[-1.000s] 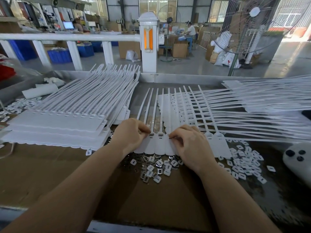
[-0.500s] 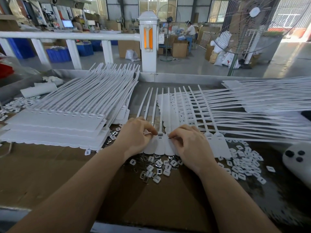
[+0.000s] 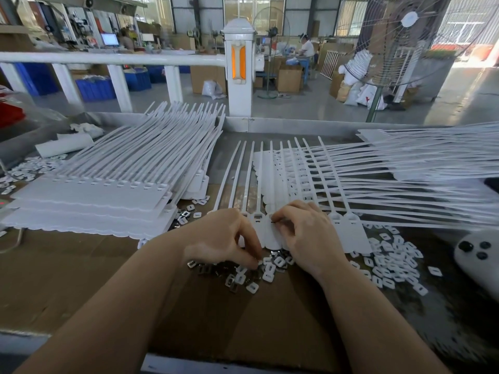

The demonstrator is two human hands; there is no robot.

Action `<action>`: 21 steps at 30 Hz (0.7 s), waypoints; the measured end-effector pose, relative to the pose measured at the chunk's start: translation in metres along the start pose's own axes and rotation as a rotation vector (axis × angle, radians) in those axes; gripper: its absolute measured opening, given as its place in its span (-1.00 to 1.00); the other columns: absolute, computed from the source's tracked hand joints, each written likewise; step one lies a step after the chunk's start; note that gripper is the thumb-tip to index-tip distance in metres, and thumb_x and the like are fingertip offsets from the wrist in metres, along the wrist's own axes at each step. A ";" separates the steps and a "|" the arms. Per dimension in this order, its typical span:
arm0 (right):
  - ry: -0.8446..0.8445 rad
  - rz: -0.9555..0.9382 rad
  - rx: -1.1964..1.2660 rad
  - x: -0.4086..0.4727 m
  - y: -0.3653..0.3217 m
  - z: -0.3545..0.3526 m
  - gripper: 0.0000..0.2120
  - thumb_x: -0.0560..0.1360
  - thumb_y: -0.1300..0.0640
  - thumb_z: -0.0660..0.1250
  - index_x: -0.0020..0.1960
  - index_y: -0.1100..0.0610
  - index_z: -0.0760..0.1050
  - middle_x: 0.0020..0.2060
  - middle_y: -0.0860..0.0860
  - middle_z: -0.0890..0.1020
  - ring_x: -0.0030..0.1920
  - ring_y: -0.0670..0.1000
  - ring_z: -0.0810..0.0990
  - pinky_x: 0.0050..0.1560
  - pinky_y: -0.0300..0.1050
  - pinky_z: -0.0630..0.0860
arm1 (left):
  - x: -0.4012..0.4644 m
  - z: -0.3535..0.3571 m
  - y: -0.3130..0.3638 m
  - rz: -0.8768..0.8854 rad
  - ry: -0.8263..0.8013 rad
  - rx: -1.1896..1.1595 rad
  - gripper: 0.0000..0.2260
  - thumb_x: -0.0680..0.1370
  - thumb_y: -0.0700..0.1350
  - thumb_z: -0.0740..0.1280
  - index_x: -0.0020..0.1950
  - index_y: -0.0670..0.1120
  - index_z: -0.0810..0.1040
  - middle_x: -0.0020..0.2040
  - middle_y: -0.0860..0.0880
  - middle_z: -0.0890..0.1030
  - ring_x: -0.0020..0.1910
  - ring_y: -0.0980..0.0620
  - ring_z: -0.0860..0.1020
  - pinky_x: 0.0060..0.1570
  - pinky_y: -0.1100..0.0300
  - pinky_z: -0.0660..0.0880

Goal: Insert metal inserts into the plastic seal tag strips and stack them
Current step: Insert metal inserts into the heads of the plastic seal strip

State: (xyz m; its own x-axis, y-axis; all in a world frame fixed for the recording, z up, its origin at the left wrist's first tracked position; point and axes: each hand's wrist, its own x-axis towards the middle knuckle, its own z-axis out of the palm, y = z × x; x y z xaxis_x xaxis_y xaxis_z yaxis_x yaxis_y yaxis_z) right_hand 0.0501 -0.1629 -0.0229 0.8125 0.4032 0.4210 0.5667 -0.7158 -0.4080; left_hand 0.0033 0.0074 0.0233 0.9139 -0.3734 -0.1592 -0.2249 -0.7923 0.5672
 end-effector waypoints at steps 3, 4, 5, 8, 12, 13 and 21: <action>0.001 -0.002 0.002 0.000 0.000 0.000 -0.84 0.54 0.13 0.25 0.04 0.03 0.58 0.01 -0.10 0.57 0.08 -0.08 0.43 0.19 -0.15 0.32 | -0.001 0.002 -0.002 -0.002 0.005 0.009 -0.82 0.38 -0.07 0.49 -0.22 0.23 0.60 -0.18 0.23 0.58 -0.14 0.33 0.47 -0.17 0.52 0.33; 0.002 -0.001 0.003 0.000 0.000 0.000 -0.84 0.54 0.13 0.26 0.04 0.03 0.58 0.01 -0.10 0.57 0.08 -0.08 0.43 0.19 -0.14 0.33 | -0.001 0.003 -0.003 -0.001 0.022 0.017 -0.83 0.38 -0.07 0.49 -0.21 0.22 0.61 -0.18 0.23 0.57 -0.14 0.33 0.47 -0.18 0.53 0.33; 0.004 -0.001 0.003 0.000 0.000 0.000 -0.85 0.53 0.13 0.26 0.04 0.03 0.58 0.01 -0.10 0.57 0.07 -0.08 0.43 0.19 -0.13 0.33 | -0.001 0.004 -0.003 0.002 0.043 0.028 -0.85 0.39 -0.06 0.48 -0.20 0.22 0.62 -0.18 0.22 0.56 -0.15 0.32 0.46 -0.19 0.52 0.33; 0.009 -0.001 0.007 0.000 0.000 0.001 -0.85 0.53 0.13 0.26 0.03 0.03 0.59 0.00 -0.10 0.57 0.07 -0.07 0.43 0.18 -0.12 0.34 | -0.001 0.007 -0.003 0.009 0.110 0.045 -0.88 0.40 -0.02 0.47 -0.13 0.21 0.63 -0.14 0.19 0.55 -0.16 0.34 0.44 -0.21 0.51 0.32; 0.012 -0.002 0.007 0.000 0.000 0.001 -0.85 0.53 0.13 0.26 0.02 0.03 0.59 -0.01 -0.11 0.57 0.05 -0.08 0.43 0.16 -0.15 0.33 | -0.005 0.007 -0.001 0.023 0.154 0.036 -0.90 0.37 0.00 0.49 -0.19 0.15 0.61 -0.18 0.20 0.53 -0.17 0.40 0.42 -0.20 0.51 0.33; 0.013 -0.002 0.008 0.000 0.000 0.001 -0.85 0.53 0.13 0.26 0.02 0.03 0.58 -0.02 -0.11 0.57 0.05 -0.08 0.43 0.16 -0.15 0.33 | -0.006 0.006 0.000 0.029 0.140 0.031 -0.90 0.36 0.00 0.50 -0.25 0.16 0.60 -0.21 0.21 0.53 -0.16 0.39 0.42 -0.20 0.50 0.33; 0.007 0.000 0.008 0.001 0.000 0.001 -0.85 0.53 0.14 0.26 0.03 0.03 0.59 0.00 -0.10 0.58 0.07 -0.06 0.44 0.19 -0.08 0.35 | -0.006 0.010 0.010 -0.053 0.081 0.233 -0.86 0.34 0.12 0.48 -0.19 0.10 0.67 -0.18 0.17 0.57 -0.12 0.24 0.46 -0.16 0.26 0.26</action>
State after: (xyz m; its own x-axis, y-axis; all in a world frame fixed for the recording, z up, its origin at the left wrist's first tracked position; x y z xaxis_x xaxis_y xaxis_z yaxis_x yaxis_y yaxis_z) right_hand 0.0509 -0.1619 -0.0237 0.8115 0.3992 0.4267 0.5678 -0.7111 -0.4146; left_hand -0.0079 -0.0030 0.0220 0.9485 -0.2957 -0.1133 -0.2389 -0.9031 0.3568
